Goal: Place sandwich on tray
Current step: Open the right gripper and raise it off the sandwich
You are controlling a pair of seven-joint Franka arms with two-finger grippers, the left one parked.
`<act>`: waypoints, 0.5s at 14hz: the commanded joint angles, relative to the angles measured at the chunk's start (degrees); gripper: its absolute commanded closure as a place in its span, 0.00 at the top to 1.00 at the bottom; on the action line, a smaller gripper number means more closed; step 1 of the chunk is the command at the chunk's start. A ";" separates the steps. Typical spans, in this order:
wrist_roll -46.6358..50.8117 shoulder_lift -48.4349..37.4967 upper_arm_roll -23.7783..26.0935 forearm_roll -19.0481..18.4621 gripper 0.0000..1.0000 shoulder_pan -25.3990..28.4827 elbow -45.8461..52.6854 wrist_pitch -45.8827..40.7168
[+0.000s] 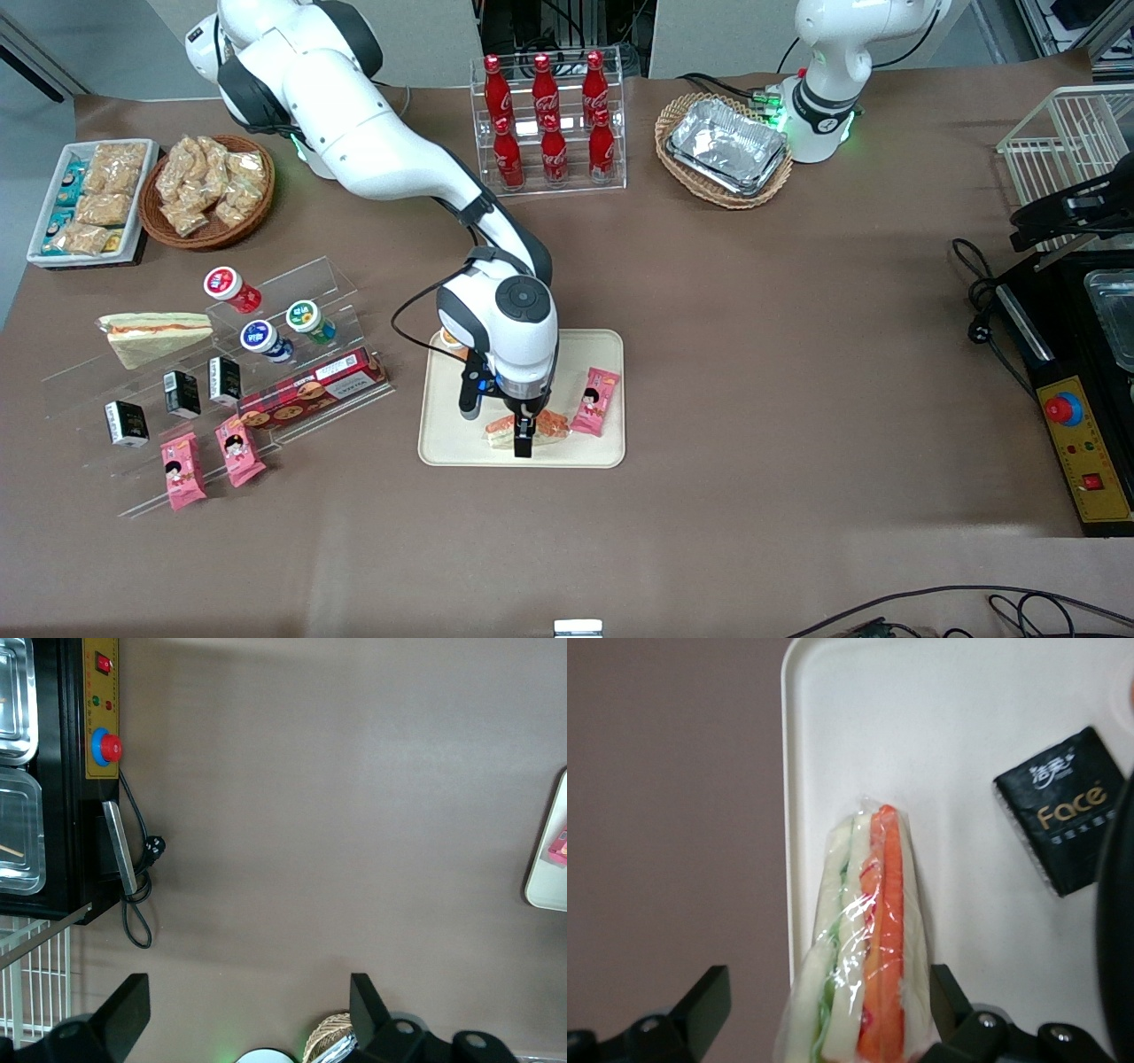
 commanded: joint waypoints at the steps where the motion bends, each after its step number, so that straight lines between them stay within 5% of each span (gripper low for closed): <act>1: -1.25 -2.91 1.07 -0.26 1.00 0.40 0.02 -5.83; 7: -16.16 -12.75 0.72 4.40 1.00 -2.31 -0.07 -19.00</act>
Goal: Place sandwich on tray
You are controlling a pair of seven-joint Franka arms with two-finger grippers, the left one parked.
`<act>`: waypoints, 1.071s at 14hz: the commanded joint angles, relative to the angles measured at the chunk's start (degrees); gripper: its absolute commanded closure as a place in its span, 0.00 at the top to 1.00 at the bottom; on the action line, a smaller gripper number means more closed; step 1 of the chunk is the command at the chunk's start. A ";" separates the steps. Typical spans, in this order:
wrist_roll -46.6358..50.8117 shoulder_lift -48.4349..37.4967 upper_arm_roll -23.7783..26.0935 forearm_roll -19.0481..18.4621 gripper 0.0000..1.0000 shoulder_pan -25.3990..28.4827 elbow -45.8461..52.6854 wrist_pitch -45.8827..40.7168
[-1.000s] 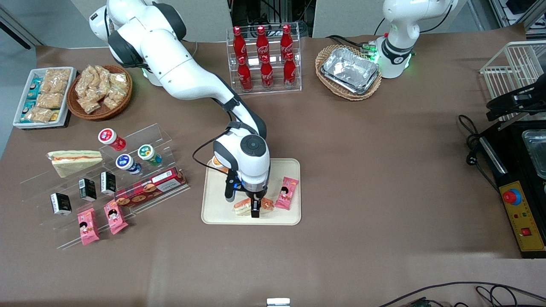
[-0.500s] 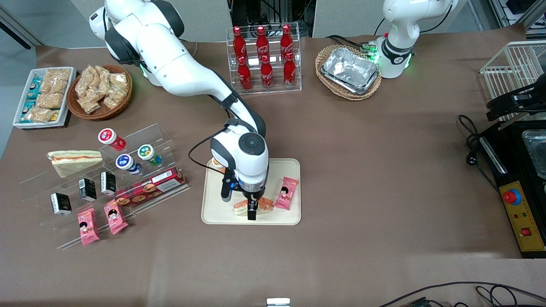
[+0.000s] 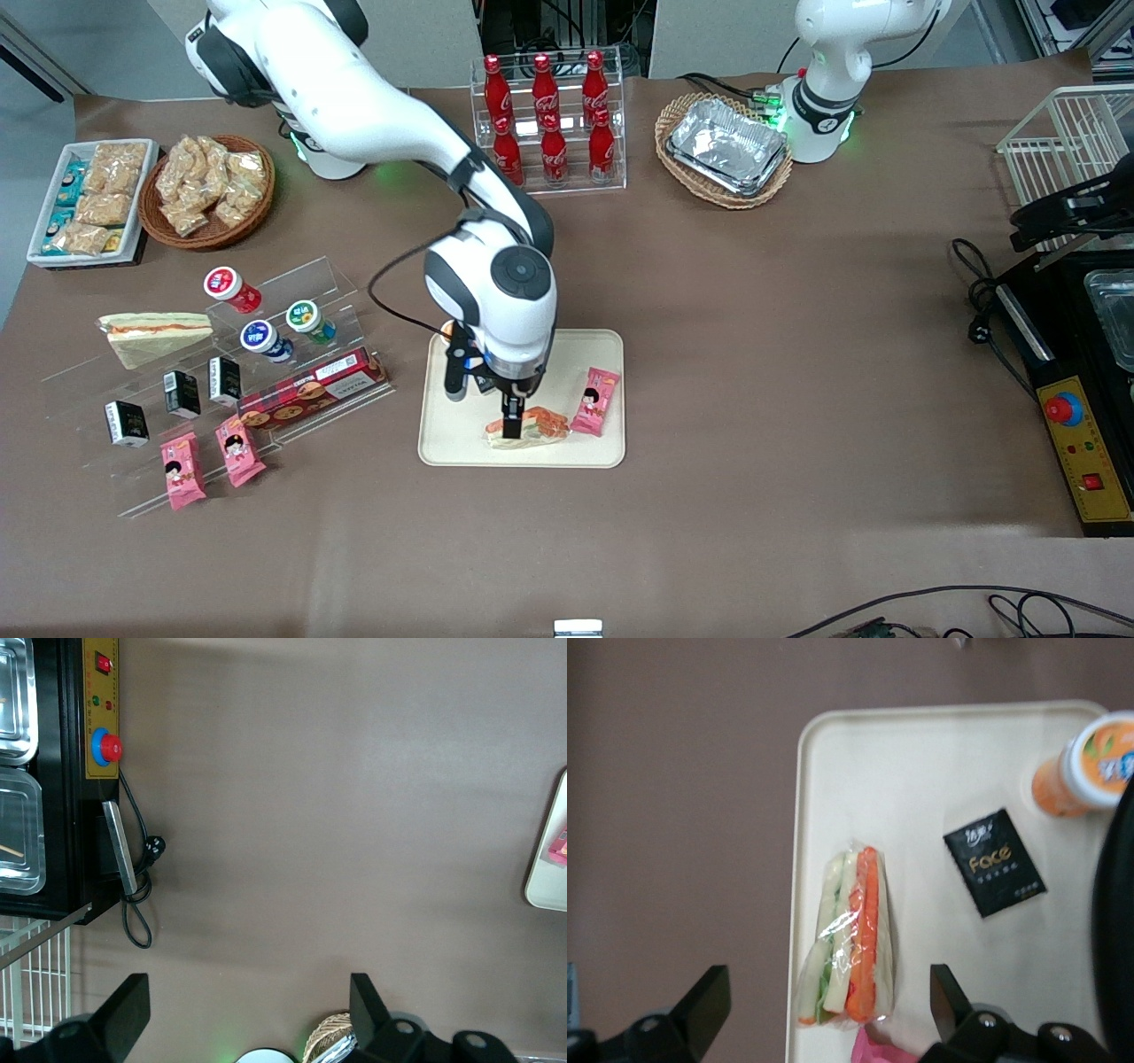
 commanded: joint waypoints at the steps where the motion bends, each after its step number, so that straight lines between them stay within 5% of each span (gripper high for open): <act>1: -14.11 -6.98 0.04 2.56 1.00 -4.26 -0.62 -7.10; 6: -56.70 -14.81 -0.13 11.86 1.00 -15.59 -0.80 -16.94; 15: -115.00 -21.76 -0.13 16.80 1.00 -36.68 -0.97 -26.71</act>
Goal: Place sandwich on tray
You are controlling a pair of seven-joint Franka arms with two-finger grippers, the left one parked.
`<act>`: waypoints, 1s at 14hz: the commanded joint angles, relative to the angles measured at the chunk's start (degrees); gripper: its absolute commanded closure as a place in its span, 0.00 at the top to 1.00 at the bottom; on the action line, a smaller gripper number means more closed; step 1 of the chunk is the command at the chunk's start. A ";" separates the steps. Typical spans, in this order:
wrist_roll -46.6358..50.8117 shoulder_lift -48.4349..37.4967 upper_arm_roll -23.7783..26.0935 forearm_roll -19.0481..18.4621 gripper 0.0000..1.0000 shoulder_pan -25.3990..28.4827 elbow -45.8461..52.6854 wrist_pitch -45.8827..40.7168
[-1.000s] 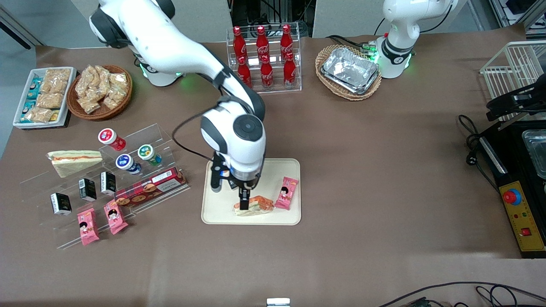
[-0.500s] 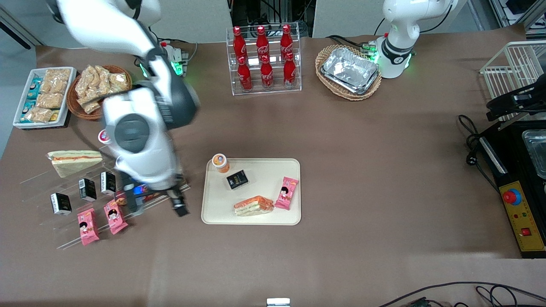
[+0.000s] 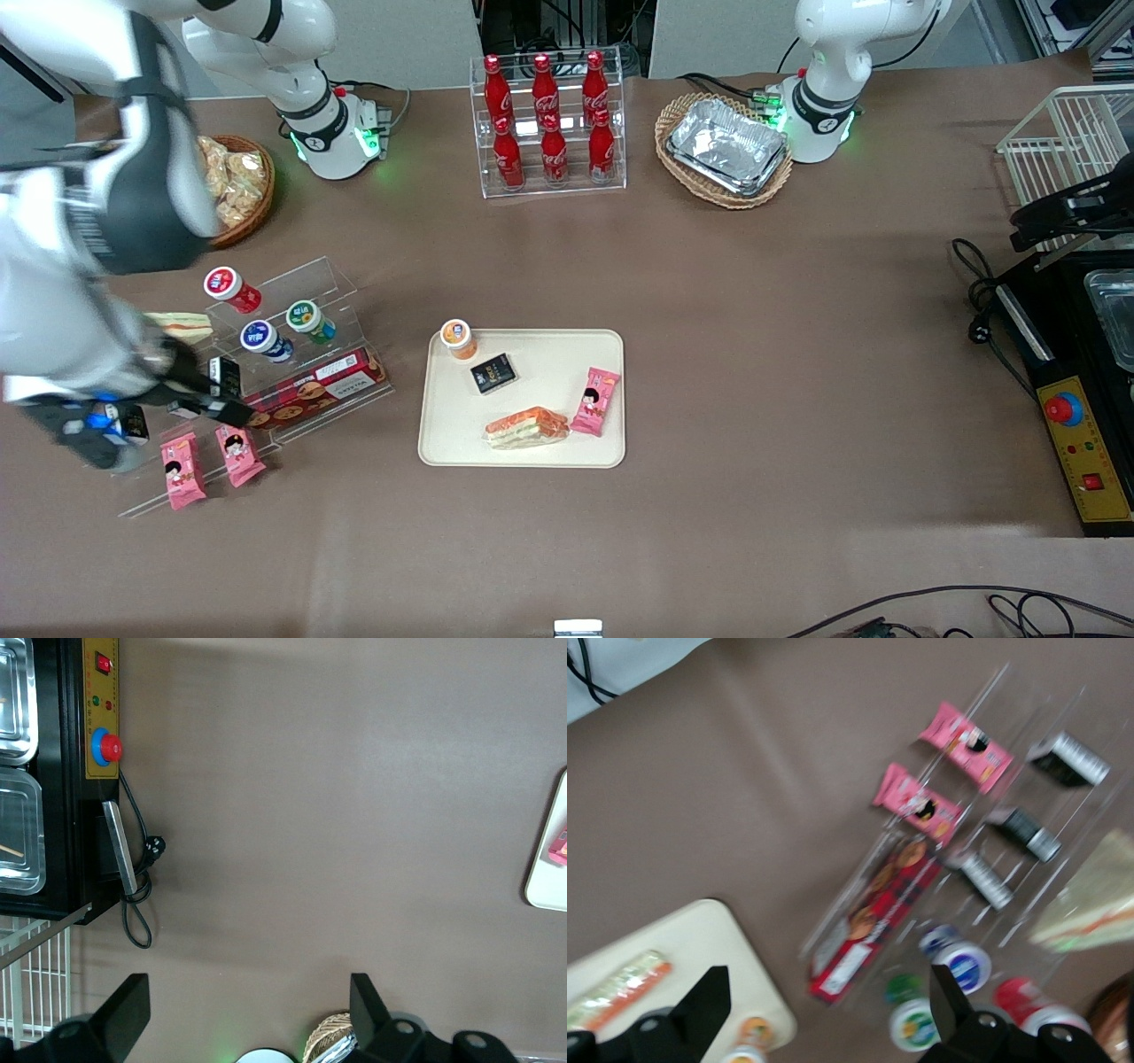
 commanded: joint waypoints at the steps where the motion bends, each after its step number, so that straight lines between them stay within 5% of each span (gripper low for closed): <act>1: -18.22 -2.52 0.66 2.58 1.00 -7.88 -1.52 -2.91; 5: -26.66 -8.49 0.66 3.46 1.00 -13.34 -7.13 -3.71; 10: -31.42 -22.19 -0.21 3.82 1.00 -13.70 -23.55 -1.35; 14: -34.51 -25.03 -0.83 3.82 1.00 -13.62 -26.40 -1.78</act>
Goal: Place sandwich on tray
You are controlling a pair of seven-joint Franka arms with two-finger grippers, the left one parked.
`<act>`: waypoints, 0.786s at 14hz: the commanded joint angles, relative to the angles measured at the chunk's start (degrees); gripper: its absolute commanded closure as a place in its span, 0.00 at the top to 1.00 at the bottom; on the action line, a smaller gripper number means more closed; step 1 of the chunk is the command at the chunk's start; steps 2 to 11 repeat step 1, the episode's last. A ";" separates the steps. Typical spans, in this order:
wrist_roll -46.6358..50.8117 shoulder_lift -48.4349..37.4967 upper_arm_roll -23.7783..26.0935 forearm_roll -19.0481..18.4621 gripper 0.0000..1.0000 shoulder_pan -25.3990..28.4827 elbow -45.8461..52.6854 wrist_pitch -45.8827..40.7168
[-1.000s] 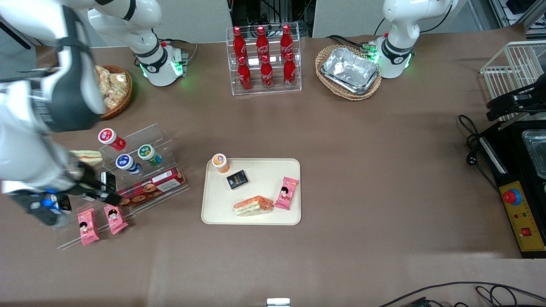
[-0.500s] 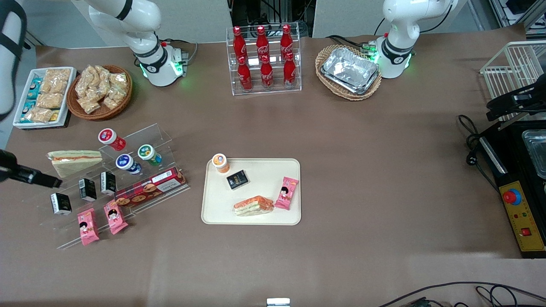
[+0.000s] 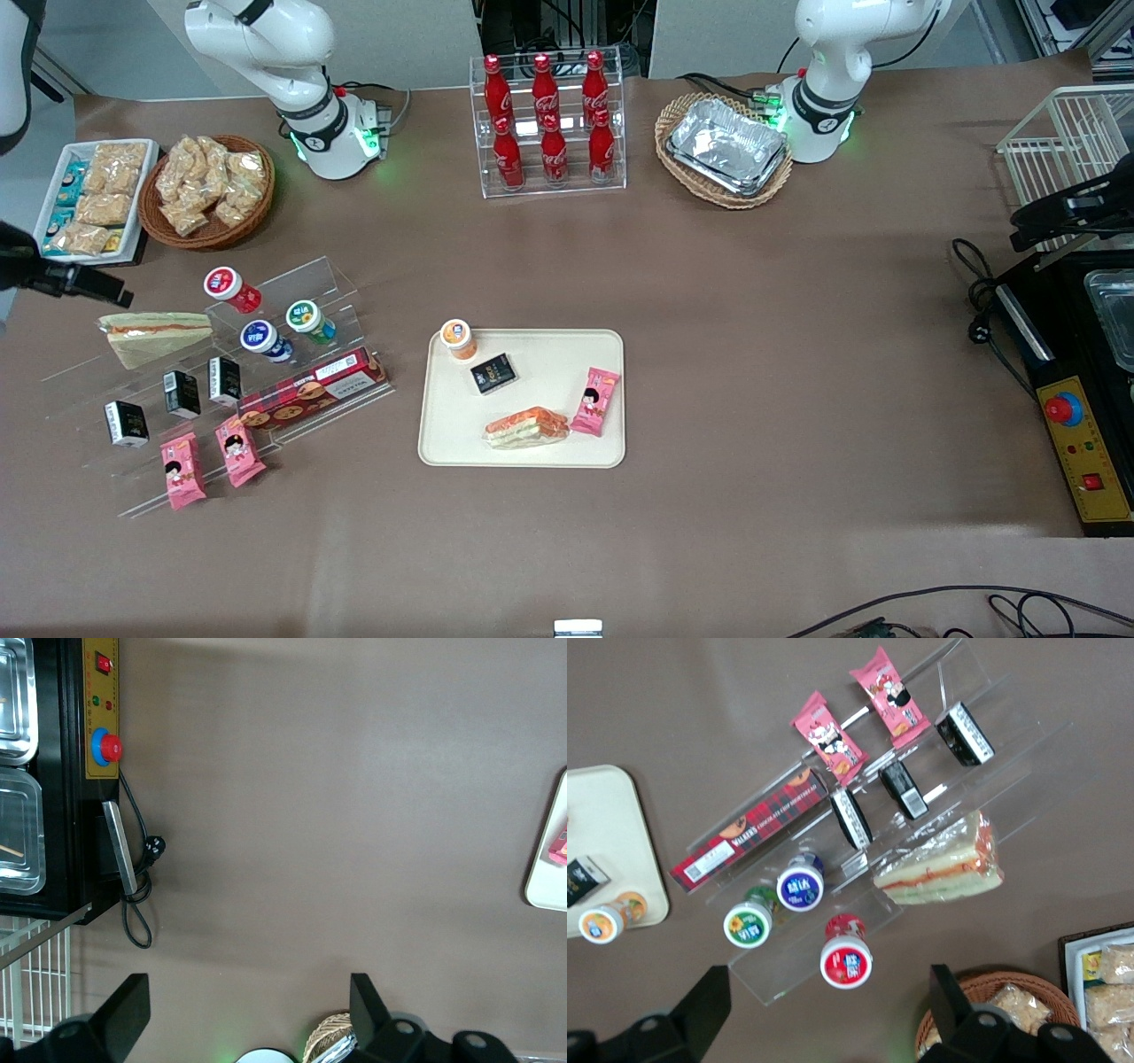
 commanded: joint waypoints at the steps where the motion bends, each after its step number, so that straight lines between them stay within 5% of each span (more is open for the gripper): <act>1: -2.12 -3.90 -0.29 1.35 1.00 -0.25 -4.92 1.73; 11: -2.12 -3.90 -0.29 1.35 1.00 -0.25 -4.92 1.73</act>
